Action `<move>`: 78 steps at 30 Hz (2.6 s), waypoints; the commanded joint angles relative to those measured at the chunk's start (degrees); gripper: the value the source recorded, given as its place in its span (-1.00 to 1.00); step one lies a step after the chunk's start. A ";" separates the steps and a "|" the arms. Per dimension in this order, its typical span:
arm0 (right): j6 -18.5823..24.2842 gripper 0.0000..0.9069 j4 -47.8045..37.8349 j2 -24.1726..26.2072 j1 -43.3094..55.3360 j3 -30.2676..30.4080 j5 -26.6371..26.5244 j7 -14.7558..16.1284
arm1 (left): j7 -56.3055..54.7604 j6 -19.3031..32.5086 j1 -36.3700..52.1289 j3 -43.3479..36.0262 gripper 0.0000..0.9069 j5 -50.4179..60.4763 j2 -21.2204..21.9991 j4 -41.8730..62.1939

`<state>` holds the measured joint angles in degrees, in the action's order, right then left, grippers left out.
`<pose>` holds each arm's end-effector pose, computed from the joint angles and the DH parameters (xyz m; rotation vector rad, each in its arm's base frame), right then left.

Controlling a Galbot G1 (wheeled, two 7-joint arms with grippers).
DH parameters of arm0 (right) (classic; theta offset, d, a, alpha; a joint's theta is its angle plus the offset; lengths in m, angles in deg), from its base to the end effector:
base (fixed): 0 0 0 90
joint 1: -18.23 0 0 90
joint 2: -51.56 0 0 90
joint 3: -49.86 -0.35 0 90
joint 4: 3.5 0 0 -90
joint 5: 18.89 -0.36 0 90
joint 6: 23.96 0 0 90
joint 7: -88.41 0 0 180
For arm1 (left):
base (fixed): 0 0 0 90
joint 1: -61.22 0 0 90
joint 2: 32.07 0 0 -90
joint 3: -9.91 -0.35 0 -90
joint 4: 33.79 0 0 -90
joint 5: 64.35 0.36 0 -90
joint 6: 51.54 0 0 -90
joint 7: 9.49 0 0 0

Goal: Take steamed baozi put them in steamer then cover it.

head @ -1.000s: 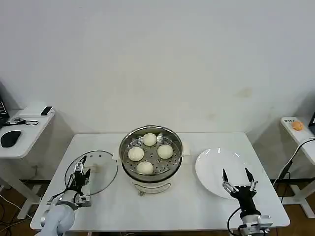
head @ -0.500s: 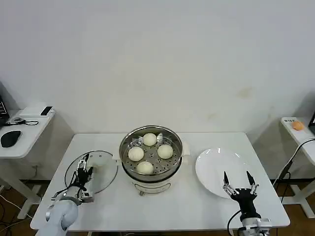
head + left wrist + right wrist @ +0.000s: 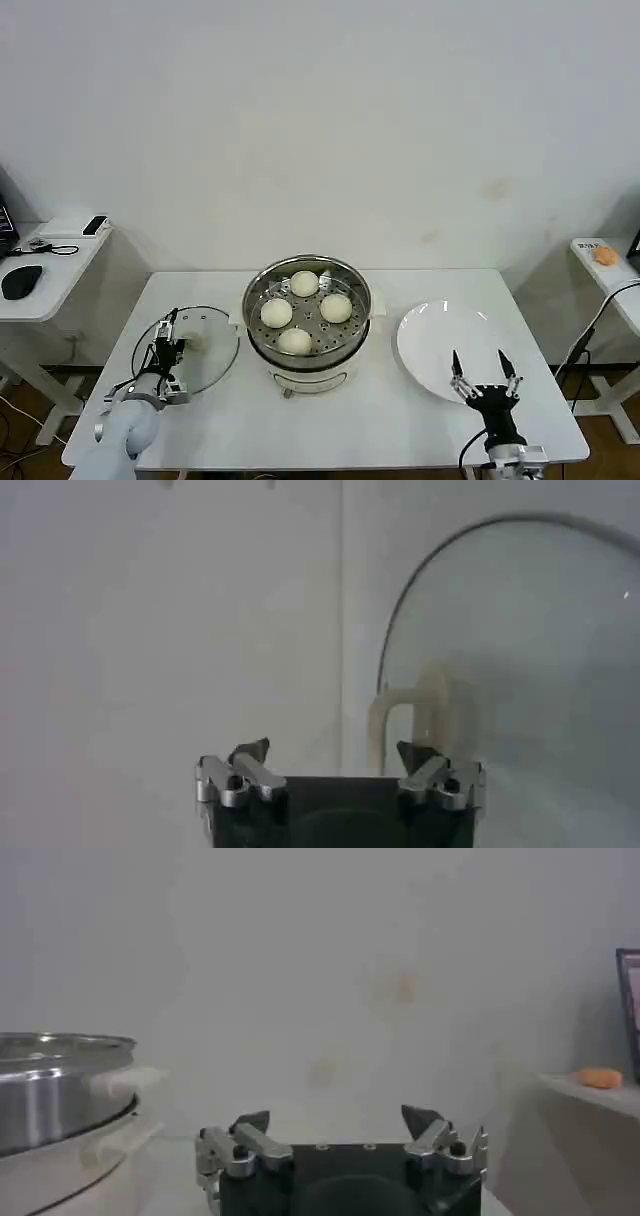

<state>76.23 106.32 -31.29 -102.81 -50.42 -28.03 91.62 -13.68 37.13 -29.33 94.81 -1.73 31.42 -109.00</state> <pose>0.1728 -0.0883 -0.3592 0.0993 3.1373 -0.0651 0.3428 0.1696 -0.4126 -0.1524 -2.0828 -2.0871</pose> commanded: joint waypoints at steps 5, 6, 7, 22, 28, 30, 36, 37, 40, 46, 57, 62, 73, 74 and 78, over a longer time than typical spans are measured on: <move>0.12 1.00 -0.44 -0.31 0.07 -0.05 0.44 -0.22 | -4.67 0.13 2.03 -1.11 -0.44 -4.08 0.59 4.43; 0.10 1.00 -0.45 -0.30 0.06 -0.05 0.44 -0.23 | -4.84 0.31 2.23 -1.11 -0.98 -4.13 0.71 4.90; 0.12 1.00 -0.45 -0.29 0.04 -0.06 0.44 -0.23 | -5.07 0.48 2.40 -1.14 -1.00 -4.29 0.83 5.41; -0.69 1.00 -1.48 1.11 0.57 -0.21 -0.25 -0.31 | -5.58 0.93 0.45 -1.11 -1.00 -6.04 1.44 4.64; -1.71 1.00 -2.18 2.85 2.31 0.14 -1.19 -0.26 | -4.15 1.07 -1.95 -0.09 -1.00 -7.71 1.08 0.29; -1.98 1.00 -2.59 3.28 3.03 0.24 -1.72 -0.29 | -4.11 0.73 -2.96 0.78 -1.00 -7.41 1.15 -1.89; -2.41 1.00 -3.74 3.85 4.94 0.40 -2.79 -0.31 | -6.83 -7.98 -6.49 2.11 -1.00 -2.94 1.40 -10.54; -2.51 1.00 -4.06 4.09 5.34 0.49 -3.01 -0.30 | -6.24 -10.37 -7.36 2.65 -1.00 -0.67 1.33 -11.90; -2.83 1.00 -4.79 4.47 6.37 0.78 -3.90 -0.30 | -5.62 -14.22 -8.79 4.86 -1.00 3.58 1.31 -14.60; -3.05 1.00 -7.06 4.69 8.60 1.33 -4.98 -0.31 | -3.48 -16.50 -10.80 7.76 -1.00 5.42 -0.01 -22.22; -3.15 1.00 -8.83 5.06 10.49 1.94 -5.51 -0.39 | 0.75 -20.98 -10.72 9.41 -1.00 13.27 -1.39 -32.28; -3.43 1.00 -8.69 5.88 10.42 0.88 -6.03 -0.47 | 7.31 -25.87 -10.01 7.72 -1.00 20.98 -1.69 -37.48; -5.55 1.00 -6.39 5.78 9.85 -1.05 -5.19 -0.82 | 13.32 -29.76 -4.49 -3.16 -1.00 22.82 1.13 -39.93; -5.81 1.00 -5.96 5.76 9.61 -1.28 -5.21 -0.79 | 13.70 -30.00 -4.01 -4.48 -1.00 22.81 1.45 -40.31; -6.38 1.00 -4.75 5.76 8.83 -2.19 -4.82 -0.77 | 16.54 -31.63 -1.65 -10.24 -1.00 21.95 3.17 -41.80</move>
<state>70.81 99.77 -25.67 -93.56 -51.32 -33.21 90.85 -3.90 9.67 -35.11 95.57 17.80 32.39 -146.10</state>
